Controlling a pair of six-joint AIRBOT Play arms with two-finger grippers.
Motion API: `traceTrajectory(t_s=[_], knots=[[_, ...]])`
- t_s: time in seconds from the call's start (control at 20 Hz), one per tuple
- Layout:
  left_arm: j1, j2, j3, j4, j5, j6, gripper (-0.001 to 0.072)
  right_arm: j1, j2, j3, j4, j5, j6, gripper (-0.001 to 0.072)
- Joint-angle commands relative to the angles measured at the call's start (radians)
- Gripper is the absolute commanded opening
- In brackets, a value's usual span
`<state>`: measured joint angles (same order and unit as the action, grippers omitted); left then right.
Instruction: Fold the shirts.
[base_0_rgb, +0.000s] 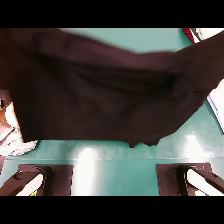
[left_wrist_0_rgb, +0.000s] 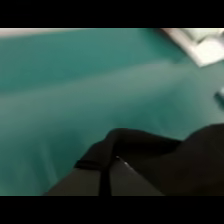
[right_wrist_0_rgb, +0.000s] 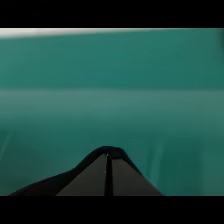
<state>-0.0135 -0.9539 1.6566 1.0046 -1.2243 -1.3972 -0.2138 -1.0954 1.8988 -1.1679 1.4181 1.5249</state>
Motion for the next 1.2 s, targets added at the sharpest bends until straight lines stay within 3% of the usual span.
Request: traceTrajectory(t_s=[0.0, 0.15, 0.3, 0.35, 0.4, 0.45, 0.5, 0.65, 0.75, 0.85, 1.15], knots=[[0.0, -0.056, -0.378, 0.057, 0.086, -0.017, 0.0026, 0.187, -0.16, -0.135, -0.156, -0.027, 0.004, 0.0016], [0.0, -0.164, -0.586, 0.059, 0.291, -0.017, 0.0026, 0.264, -0.286, -0.234, -0.193, -0.235, 0.006, 0.0018], [0.0, -0.28, -0.584, 0.059, 0.381, -0.017, 0.0054, 0.278, -0.406, -0.24, -0.186, -0.374, 0.051, 0.0019], [0.0, -0.3, -0.565, 0.064, 0.393, -0.017, 0.0363, 0.278, -0.439, -0.219, -0.186, -0.379, 0.06, 0.0023], [0.01, -0.307, -0.541, 0.067, 0.392, -0.018, 0.0656, 0.278, -0.466, -0.189, -0.187, -0.369, 0.06, 0.0108], [0.031, -0.307, -0.515, 0.067, 0.37, -0.017, 0.066, 0.273, -0.488, -0.147, -0.187, -0.34, 0.06, 0.0365], [0.06, -0.307, -0.483, 0.068, 0.324, -0.017, 0.066, 0.264, -0.499, -0.11, -0.187, -0.307, 0.06, 0.0421], [0.186, -0.306, -0.434, 0.071, 0.069, 0.01, 0.066, 0.25, -0.487, -0.032, -0.187, -0.199, 0.046, 0.0411], [0.243, -0.303, -0.482, 0.099, -0.078, 0.048, 0.048, 0.249, -0.452, -0.042, -0.186, -0.146, 0.011, 0.0411], [0.263, -0.258, -0.602, 0.111, -0.097, 0.052, 0.0479, 0.256, -0.405, -0.094, -0.187, -0.141, 0.009, 0.0411], [0.262, -0.105, -0.938, 0.126, 0.009, 0.051, 0.0479, 0.256, -0.266, -0.323, -0.186, -0.225, 0.008, 0.0411]])
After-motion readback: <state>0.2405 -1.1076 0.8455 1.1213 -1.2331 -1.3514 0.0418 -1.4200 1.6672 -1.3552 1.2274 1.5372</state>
